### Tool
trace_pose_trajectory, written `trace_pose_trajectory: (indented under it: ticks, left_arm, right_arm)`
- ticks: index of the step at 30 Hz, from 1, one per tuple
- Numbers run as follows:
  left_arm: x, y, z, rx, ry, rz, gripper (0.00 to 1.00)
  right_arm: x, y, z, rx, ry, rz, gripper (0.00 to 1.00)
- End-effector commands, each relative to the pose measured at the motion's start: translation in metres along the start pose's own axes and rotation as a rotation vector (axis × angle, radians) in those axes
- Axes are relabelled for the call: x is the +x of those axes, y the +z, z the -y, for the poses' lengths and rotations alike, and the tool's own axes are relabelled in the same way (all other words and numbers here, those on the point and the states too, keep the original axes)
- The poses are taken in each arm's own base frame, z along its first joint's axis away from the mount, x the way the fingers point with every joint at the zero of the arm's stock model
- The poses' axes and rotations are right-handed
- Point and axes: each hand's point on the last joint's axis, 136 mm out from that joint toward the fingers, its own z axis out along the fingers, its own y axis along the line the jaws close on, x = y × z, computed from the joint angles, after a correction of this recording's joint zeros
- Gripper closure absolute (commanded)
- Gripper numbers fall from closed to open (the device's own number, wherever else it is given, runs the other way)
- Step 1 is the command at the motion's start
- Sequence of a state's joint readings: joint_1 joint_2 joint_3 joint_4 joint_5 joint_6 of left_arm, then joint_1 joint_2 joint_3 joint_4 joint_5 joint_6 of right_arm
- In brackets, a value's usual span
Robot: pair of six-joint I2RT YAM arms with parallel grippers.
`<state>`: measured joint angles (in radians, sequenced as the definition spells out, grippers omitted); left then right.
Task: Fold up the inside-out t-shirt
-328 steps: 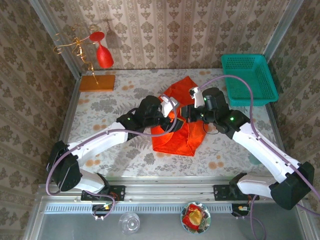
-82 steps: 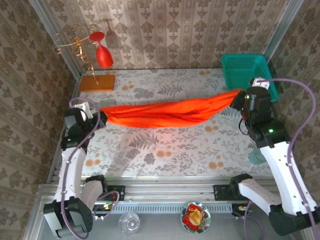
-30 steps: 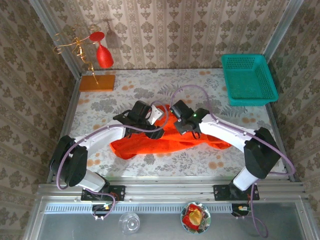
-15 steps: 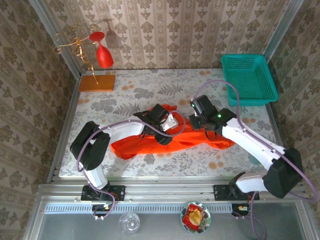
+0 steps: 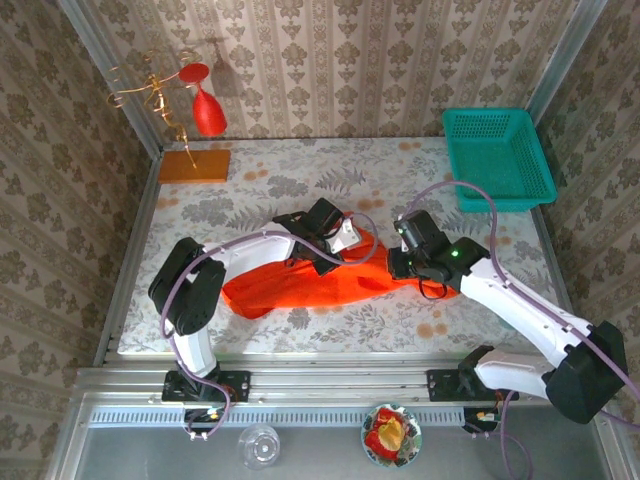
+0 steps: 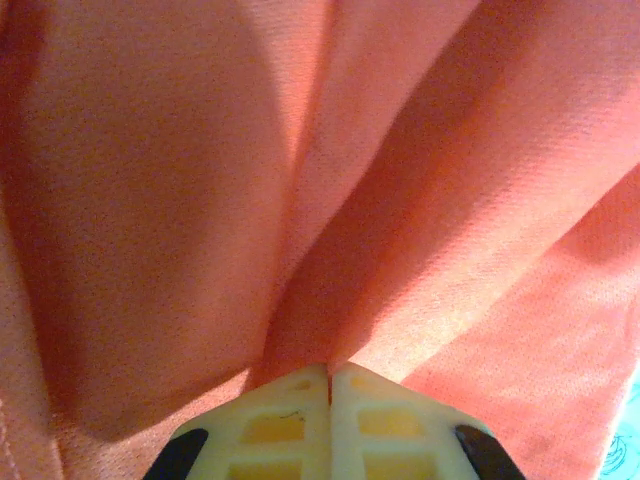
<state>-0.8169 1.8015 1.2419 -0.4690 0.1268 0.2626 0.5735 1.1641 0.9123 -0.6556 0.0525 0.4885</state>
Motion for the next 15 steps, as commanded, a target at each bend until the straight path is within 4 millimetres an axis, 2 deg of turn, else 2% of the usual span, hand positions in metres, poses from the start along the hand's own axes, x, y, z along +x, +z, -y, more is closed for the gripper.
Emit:
trace_pose_trajectory:
  ticks: [1, 3, 5, 9, 15]
  left_arm:
    - [-0.015, -0.016, -0.004, -0.011, -0.014, 0.043, 1.00]
    - [-0.026, -0.031, -0.014, -0.048, -0.044, 0.094, 1.00]
    - [-0.034, -0.046, -0.028, -0.103, -0.098, 0.138, 1.00]
    - [-0.048, -0.071, -0.048, -0.171, -0.177, 0.201, 1.00]
    - [-0.059, -0.089, -0.068, -0.250, -0.254, 0.236, 1.00]
  right_arm:
    - [0.006, 0.004, -0.028, -0.129, 0.067, -0.002, 0.81]
    - [0.010, 0.009, -0.038, -0.150, 0.077, 0.007, 0.80]
    - [0.015, 0.018, -0.041, -0.132, 0.105, 0.013, 0.80]
    - [0.017, 0.035, -0.053, -0.142, 0.132, 0.027, 0.73]
    - [-0.008, 0.051, -0.064, -0.119, 0.128, 0.113, 0.71]
